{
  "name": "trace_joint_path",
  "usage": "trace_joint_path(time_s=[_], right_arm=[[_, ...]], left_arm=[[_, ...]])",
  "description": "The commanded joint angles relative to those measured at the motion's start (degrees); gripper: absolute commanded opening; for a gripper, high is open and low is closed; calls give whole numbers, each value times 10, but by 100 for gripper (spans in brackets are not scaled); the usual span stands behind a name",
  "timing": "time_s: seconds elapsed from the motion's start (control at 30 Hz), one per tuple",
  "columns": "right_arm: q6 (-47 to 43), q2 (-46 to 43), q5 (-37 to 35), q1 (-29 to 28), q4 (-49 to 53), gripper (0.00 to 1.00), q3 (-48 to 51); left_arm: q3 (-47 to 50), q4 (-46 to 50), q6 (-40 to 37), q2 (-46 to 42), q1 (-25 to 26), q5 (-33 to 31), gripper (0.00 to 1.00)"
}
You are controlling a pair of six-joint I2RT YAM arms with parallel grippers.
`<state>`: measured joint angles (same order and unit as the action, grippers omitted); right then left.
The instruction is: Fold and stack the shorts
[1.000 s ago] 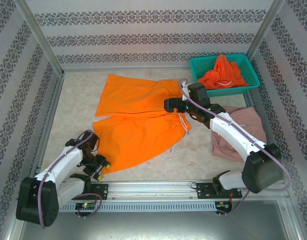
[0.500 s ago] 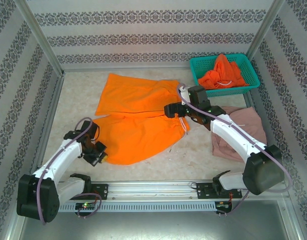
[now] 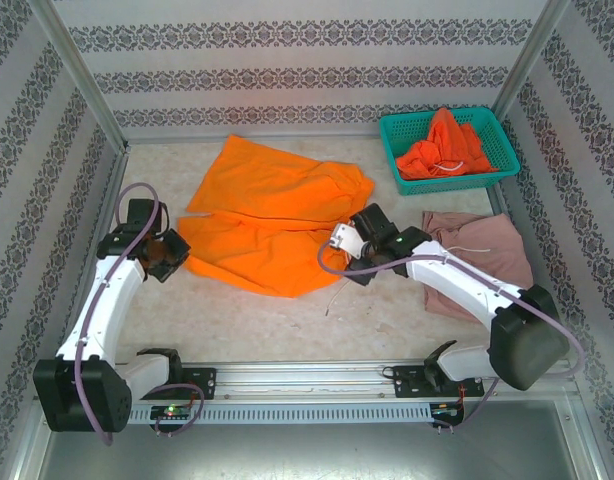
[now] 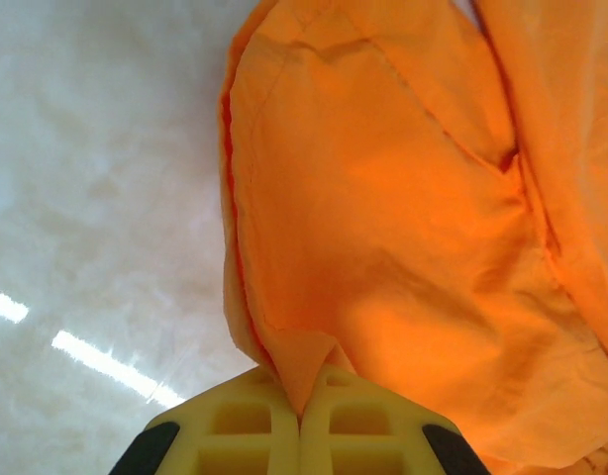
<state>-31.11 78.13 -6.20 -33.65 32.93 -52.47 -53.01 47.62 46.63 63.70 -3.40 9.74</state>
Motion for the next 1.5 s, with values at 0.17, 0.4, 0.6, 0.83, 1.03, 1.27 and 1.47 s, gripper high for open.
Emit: trace_joint_path(time_s=[0.17,0.4,0.6,0.83,1.03,1.27,1.47], right_arm=[[-55,60,-46,-15,-56,75,18],[-88,104,-50,-32,-118,66,38],[-103,144,-65,-33,-149,54,36],[-116,147,-85,-36,-183,2,44],[-90,49,-32,-45,-76,0,3],[-18,-54,80,-74,62,0,-69],[50,-68,189,-60,113,0,-119]], left_arm=[[1,-72,-24,29,-9,14,0],[19,-93,-25,33,-20,31,0],[31,-108,-26,42,-29,39,0],[18,-105,-36,36,-55,32,0],[-104,-1,-86,4,-95,-16,0],[-288,96,-129,-2,-104,-65,0],[-411,118,-144,64,-104,-51,0]])
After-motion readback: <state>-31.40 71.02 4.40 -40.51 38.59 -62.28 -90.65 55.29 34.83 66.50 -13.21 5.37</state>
